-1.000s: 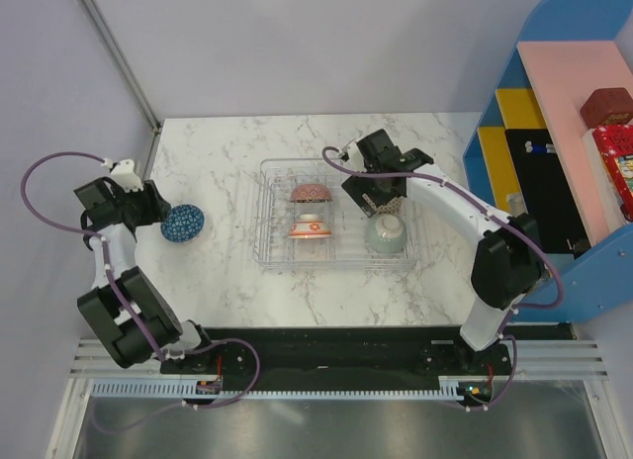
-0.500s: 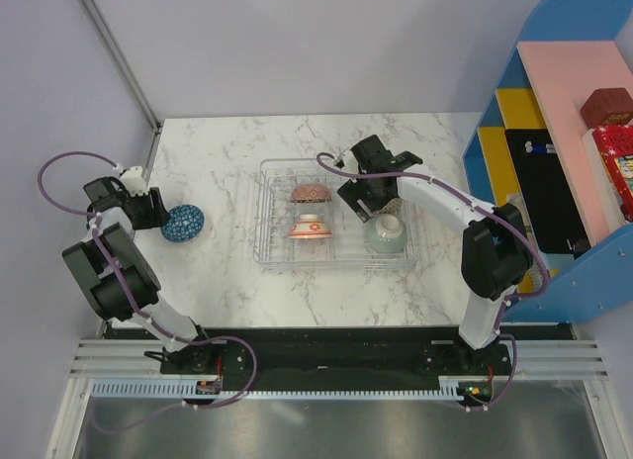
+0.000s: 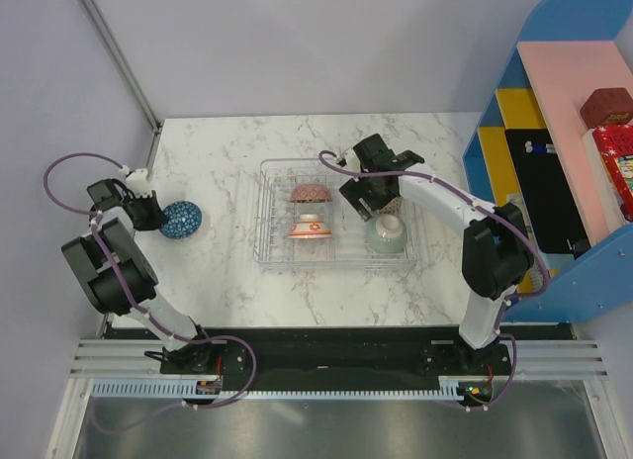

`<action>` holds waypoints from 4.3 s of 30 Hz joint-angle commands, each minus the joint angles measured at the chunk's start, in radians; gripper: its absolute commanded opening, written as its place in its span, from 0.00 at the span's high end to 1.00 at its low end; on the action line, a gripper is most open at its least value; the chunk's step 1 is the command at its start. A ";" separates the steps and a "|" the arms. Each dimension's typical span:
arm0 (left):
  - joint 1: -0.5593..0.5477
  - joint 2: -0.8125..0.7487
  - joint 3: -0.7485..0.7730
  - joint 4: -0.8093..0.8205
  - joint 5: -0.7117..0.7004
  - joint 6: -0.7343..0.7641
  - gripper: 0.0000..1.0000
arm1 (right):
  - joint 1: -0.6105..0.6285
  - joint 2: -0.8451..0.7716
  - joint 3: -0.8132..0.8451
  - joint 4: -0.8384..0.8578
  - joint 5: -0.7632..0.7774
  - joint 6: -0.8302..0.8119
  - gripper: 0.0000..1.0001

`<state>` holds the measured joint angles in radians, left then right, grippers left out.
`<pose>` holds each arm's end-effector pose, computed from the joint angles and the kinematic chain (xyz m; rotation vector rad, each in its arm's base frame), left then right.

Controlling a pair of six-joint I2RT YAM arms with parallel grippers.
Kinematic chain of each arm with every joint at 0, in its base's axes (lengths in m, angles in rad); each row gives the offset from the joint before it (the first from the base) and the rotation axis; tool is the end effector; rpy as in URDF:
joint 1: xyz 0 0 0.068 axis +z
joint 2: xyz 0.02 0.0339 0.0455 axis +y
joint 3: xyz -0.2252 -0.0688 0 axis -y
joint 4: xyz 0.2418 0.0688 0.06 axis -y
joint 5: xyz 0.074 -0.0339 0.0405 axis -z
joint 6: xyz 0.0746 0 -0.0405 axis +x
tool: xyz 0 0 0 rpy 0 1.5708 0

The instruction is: Load the bowls into the dish rack

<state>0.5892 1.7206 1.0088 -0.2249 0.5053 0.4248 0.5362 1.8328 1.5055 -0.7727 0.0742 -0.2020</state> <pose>0.3180 0.1691 0.1115 0.0054 2.3585 -0.1560 0.3414 0.1965 0.1778 -0.9395 2.4944 0.0088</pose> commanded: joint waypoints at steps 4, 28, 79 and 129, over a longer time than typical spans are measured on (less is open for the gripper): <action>-0.003 -0.081 -0.027 -0.027 0.024 0.026 0.98 | -0.059 -0.021 -0.008 0.024 -0.071 0.058 0.19; -0.412 -0.322 0.307 -0.143 0.042 -0.216 0.98 | -0.100 -0.197 -0.147 -0.137 -0.287 -0.034 0.14; -1.115 -0.177 0.625 -0.145 0.187 -0.196 0.98 | -0.321 -0.354 -0.409 1.099 -1.312 1.066 0.13; -1.137 -0.213 0.610 -0.154 0.196 -0.198 0.98 | -0.317 -0.319 -0.389 1.254 -1.416 1.150 0.05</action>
<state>-0.5411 1.5787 1.6104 -0.4248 0.6598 0.2184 0.2268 1.5196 1.0615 0.4484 -1.3140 0.9718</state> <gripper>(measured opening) 0.061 0.961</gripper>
